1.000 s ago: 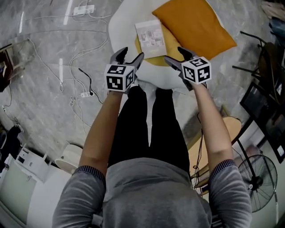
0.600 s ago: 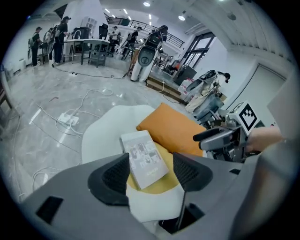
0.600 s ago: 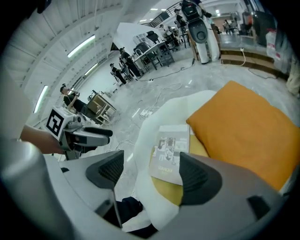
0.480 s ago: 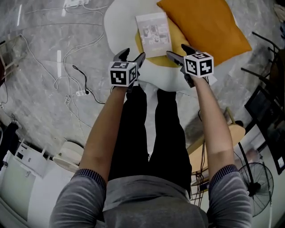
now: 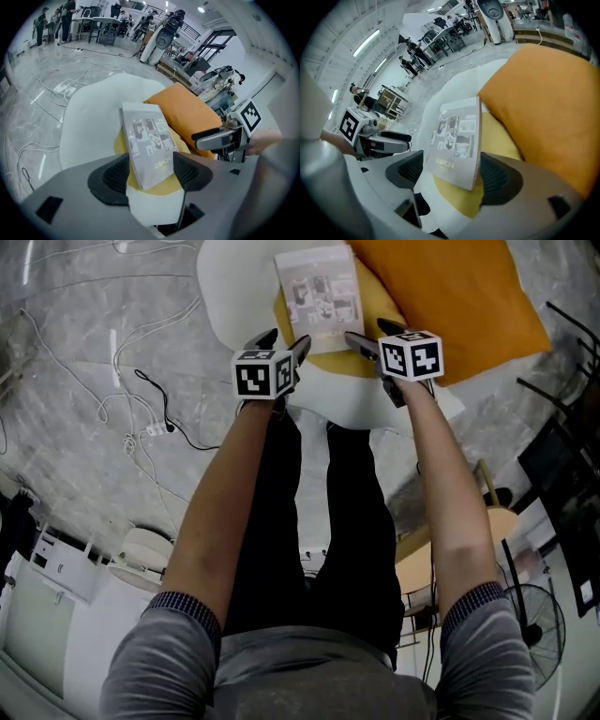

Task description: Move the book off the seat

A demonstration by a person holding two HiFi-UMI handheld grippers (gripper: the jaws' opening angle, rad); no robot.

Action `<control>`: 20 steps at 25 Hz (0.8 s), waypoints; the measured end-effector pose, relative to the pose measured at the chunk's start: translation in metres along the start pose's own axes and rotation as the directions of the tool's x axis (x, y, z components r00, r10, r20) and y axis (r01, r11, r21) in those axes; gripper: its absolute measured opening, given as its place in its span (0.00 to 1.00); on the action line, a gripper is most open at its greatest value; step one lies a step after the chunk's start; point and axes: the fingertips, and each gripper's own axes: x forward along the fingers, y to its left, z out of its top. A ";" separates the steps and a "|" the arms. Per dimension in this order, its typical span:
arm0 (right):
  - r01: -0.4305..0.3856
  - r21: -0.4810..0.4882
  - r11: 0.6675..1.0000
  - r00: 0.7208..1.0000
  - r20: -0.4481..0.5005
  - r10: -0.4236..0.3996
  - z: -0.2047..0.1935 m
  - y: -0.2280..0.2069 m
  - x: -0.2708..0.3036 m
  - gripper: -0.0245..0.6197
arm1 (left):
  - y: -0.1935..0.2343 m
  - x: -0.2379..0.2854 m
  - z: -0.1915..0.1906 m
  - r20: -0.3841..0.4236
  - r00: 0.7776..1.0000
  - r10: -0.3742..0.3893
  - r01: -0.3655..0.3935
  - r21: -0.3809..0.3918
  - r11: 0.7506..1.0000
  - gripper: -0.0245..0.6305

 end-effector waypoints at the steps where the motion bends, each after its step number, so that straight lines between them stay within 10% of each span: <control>1: -0.001 -0.003 1.000 1.000 -0.004 0.001 -0.002 -0.004 0.006 0.65 | 0.002 0.006 -0.004 -0.007 1.000 -0.001 0.001 -0.009 1.000 0.52; 20: -0.110 0.052 0.993 0.994 -0.012 0.111 -0.027 -0.038 0.088 0.63 | 0.019 0.099 -0.037 0.002 0.994 -0.106 0.105 -0.152 0.983 0.57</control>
